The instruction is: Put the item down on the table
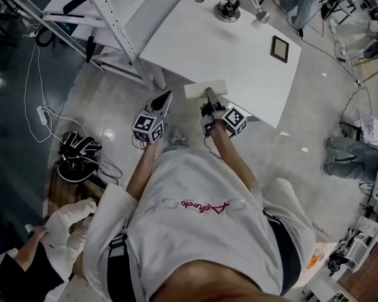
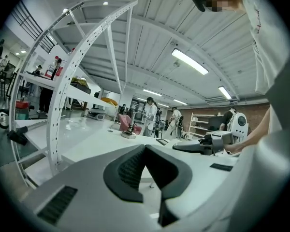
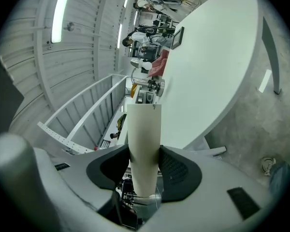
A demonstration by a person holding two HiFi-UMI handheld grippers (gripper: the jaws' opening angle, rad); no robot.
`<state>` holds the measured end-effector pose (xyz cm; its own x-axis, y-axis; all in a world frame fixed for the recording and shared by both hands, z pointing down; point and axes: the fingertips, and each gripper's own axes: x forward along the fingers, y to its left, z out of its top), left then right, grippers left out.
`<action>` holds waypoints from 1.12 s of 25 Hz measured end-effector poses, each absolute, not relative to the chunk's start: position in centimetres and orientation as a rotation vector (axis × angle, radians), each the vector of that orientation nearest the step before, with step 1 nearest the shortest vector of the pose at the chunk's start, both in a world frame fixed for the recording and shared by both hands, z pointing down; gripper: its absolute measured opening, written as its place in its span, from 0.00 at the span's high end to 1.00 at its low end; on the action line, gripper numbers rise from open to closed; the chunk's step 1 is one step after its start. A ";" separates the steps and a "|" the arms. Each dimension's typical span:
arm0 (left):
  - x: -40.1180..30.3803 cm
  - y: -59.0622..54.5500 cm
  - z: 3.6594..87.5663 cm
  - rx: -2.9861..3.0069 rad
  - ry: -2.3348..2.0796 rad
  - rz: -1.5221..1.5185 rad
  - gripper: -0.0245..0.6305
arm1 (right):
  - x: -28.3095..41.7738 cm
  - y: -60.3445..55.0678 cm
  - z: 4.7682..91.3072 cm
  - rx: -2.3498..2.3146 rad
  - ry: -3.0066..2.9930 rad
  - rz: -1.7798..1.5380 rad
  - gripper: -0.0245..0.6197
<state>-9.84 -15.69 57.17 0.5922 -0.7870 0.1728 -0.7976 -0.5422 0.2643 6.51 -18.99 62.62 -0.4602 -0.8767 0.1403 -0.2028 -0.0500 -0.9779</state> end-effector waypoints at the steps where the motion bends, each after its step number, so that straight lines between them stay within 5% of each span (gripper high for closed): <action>1: -10.1 -16.5 57.2 2.515 -1.281 0.047 0.93 | 6.3 -19.7 62.7 -1.158 1.663 -1.551 0.66; 28: -10.9 -24.6 60.0 2.494 -1.197 0.110 0.93 | 5.6 -27.0 66.2 -1.230 1.569 -1.597 0.66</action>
